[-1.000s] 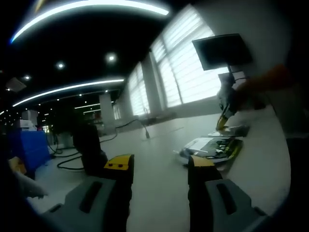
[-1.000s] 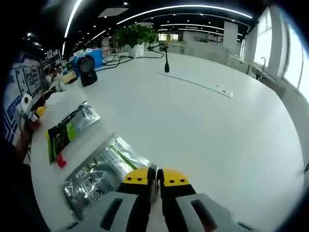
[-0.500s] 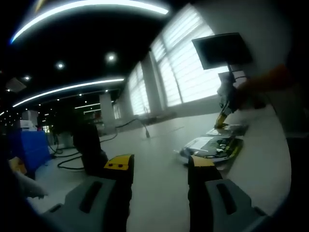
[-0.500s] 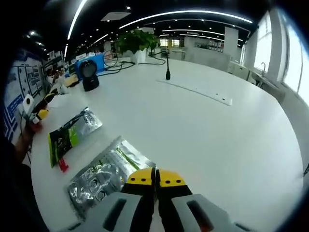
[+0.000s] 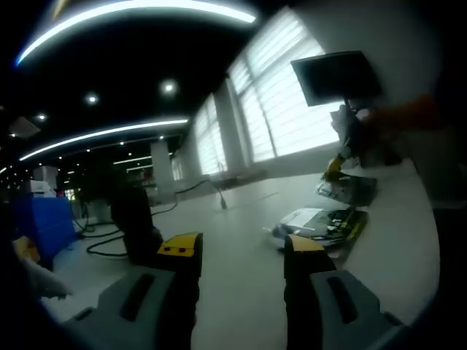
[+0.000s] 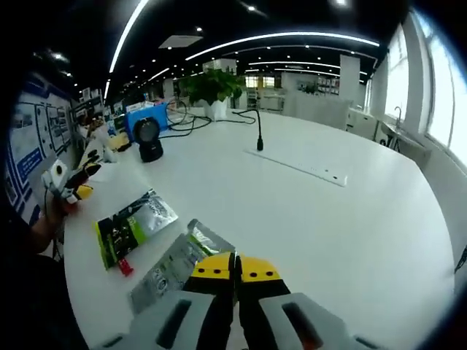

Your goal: Clip sheet goods on table flip sheet goods clip sheet goods scan sheet goods put sheet goods back to table

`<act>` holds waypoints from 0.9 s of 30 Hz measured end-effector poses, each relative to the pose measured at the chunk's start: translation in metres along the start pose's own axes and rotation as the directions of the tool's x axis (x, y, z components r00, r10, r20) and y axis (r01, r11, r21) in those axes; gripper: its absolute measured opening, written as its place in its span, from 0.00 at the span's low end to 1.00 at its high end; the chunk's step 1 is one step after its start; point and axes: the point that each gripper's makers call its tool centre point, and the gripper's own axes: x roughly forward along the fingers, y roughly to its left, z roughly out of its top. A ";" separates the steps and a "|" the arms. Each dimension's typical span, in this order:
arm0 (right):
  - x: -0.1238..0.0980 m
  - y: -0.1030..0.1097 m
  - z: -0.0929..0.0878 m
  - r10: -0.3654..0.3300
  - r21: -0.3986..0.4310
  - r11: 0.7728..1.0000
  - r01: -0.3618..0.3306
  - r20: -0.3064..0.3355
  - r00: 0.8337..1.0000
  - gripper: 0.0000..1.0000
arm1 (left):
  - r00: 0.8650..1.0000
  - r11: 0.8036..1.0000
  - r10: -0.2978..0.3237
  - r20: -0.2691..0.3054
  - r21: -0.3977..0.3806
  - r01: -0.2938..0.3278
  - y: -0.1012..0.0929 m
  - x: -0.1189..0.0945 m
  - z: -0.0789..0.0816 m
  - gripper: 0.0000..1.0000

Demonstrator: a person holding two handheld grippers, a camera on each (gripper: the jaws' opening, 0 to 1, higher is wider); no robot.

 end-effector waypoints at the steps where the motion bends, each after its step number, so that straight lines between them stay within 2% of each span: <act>1: -0.003 0.000 0.006 -0.011 -0.002 1.000 0.011 0.023 1.000 0.00 | 1.000 1.000 0.001 0.001 -0.001 -0.001 0.000 0.000 0.000 0.37; 4: -0.012 0.006 0.017 -0.025 0.009 1.000 0.025 0.049 0.998 0.00 | 1.000 1.000 0.002 0.004 -0.005 -0.002 0.001 0.000 0.001 0.37; 7: -0.023 0.020 0.032 0.014 0.021 1.000 -0.016 0.096 0.995 0.00 | 1.000 1.000 -0.001 0.003 -0.005 0.001 0.000 0.000 0.001 0.37; 12: -0.038 0.040 0.055 0.041 0.020 0.999 -0.045 0.160 0.986 0.00 | 1.000 1.000 0.004 0.007 -0.008 -0.004 0.002 -0.001 0.001 0.37; 20: -0.047 0.060 0.074 0.062 0.019 0.998 -0.067 0.191 0.980 0.00 | 1.000 1.000 0.004 0.001 -0.003 -0.004 0.001 0.000 0.001 0.37; 22: -0.049 0.064 0.079 0.065 -0.001 0.998 -0.066 0.204 0.977 0.00 | 1.000 1.000 0.003 -0.003 0.000 -0.003 0.000 0.000 0.000 0.37; 24: -0.051 0.070 0.085 0.082 -0.066 0.995 -0.069 0.222 0.972 0.00 | 1.000 1.000 0.002 -0.007 0.000 -0.002 0.000 0.000 -0.001 0.37; 27: -0.052 0.073 0.092 0.065 -0.071 0.996 -0.049 0.237 0.969 0.00 | 1.000 1.000 0.002 -0.008 0.000 -0.002 -0.001 0.000 -0.001 0.37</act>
